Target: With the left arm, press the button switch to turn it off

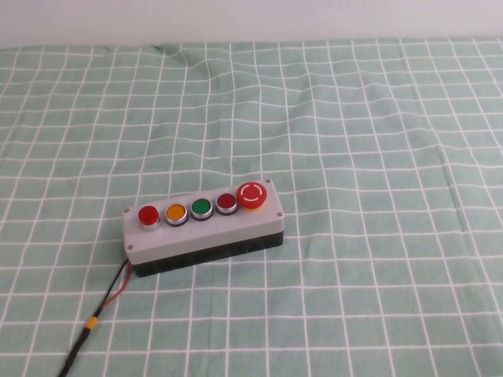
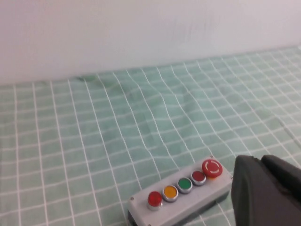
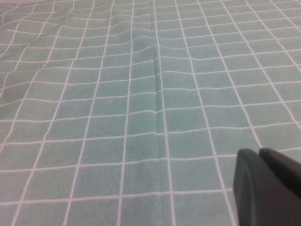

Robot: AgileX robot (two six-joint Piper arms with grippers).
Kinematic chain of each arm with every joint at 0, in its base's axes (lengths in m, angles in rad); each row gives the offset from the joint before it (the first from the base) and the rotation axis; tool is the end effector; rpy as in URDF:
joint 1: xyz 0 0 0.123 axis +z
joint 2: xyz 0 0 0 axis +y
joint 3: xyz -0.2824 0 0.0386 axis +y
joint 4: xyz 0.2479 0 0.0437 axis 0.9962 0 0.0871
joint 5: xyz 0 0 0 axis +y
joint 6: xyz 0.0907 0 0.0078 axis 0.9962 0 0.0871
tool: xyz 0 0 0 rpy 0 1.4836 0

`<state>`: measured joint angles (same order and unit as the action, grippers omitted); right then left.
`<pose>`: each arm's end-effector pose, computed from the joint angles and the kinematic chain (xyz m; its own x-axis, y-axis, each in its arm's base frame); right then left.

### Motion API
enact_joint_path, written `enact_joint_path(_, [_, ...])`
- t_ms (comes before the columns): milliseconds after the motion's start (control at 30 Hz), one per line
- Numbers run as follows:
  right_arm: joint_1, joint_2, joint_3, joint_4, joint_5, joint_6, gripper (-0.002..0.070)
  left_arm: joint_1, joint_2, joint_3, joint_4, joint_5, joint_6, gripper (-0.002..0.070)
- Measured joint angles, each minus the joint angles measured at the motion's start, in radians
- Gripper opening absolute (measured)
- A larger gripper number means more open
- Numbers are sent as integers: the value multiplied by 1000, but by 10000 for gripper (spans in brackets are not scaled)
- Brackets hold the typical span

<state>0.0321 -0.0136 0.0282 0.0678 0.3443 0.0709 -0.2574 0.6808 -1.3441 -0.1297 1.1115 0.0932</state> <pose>0.0532 0.0038 0.1733 -0.2724 0.1256 -0.9540 -0.0177 0.9906 0.1355 0.0533 -0.0250 0.4860 -0.3256 0.1221 -0.9376 0.3696 0.9291 -0.0074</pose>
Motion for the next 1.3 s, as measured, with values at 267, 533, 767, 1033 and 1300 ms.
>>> enact_joint_path(267, [0, 0, 0, 0, 0, 0, -16, 0, -393, 310, 27, -243, 0, -3])
enact_joint_path(533, [0, 0, 0, 0, 0, 0, -16, 0, -544, 529, 27, -292, -4, -3])
enact_joint_path(767, [0, 0, 0, 0, 0, 0, -16, 0, -546, 663, 27, -293, -5, -3])
enact_joint_path(1033, [0, 0, 0, 0, 0, 0, -16, 0, -546, 822, 87, -323, -5, -3])
enact_joint_path(1300, [0, 0, 0, 0, 0, 0, -16, 0, -546, 1050, 130, -493, -5, -3])
